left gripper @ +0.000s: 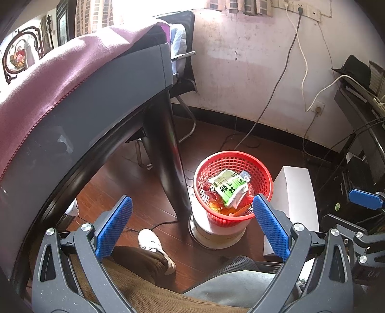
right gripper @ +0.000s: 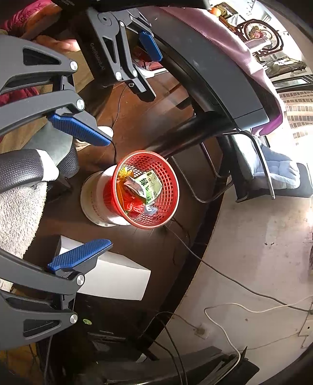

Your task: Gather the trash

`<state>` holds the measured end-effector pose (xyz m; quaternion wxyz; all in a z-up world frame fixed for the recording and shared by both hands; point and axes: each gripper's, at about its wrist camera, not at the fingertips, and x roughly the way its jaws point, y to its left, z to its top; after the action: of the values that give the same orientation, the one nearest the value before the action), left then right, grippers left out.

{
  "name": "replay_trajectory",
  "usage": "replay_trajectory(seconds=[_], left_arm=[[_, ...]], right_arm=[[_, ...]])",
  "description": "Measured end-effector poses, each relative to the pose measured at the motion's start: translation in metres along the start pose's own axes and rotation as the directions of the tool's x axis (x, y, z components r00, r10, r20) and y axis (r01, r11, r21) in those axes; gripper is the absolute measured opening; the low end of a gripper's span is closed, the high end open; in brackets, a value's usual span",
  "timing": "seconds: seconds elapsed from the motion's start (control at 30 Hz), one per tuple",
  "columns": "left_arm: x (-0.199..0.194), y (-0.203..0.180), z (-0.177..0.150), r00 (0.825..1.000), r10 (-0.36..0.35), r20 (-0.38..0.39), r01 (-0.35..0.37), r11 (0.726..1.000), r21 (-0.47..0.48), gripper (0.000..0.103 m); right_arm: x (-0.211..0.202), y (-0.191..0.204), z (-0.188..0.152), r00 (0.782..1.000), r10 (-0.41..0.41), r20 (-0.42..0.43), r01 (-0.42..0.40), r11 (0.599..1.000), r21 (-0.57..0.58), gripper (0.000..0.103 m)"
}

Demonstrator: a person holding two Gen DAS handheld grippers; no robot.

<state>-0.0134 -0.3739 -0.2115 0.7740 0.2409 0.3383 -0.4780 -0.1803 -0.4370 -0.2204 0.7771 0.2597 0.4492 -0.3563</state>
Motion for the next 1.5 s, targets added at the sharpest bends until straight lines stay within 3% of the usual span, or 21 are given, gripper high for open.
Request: replay_trajectory(seconds=[1.5], left_arm=[[0.0023, 0.0001, -0.0004, 1.000, 0.006, 0.000, -0.006, 1.000, 0.001, 0.096]], right_arm=[[0.0028, 0.0041, -0.0039, 1.000, 0.005, -0.007, -0.005, 1.000, -0.001, 0.078]])
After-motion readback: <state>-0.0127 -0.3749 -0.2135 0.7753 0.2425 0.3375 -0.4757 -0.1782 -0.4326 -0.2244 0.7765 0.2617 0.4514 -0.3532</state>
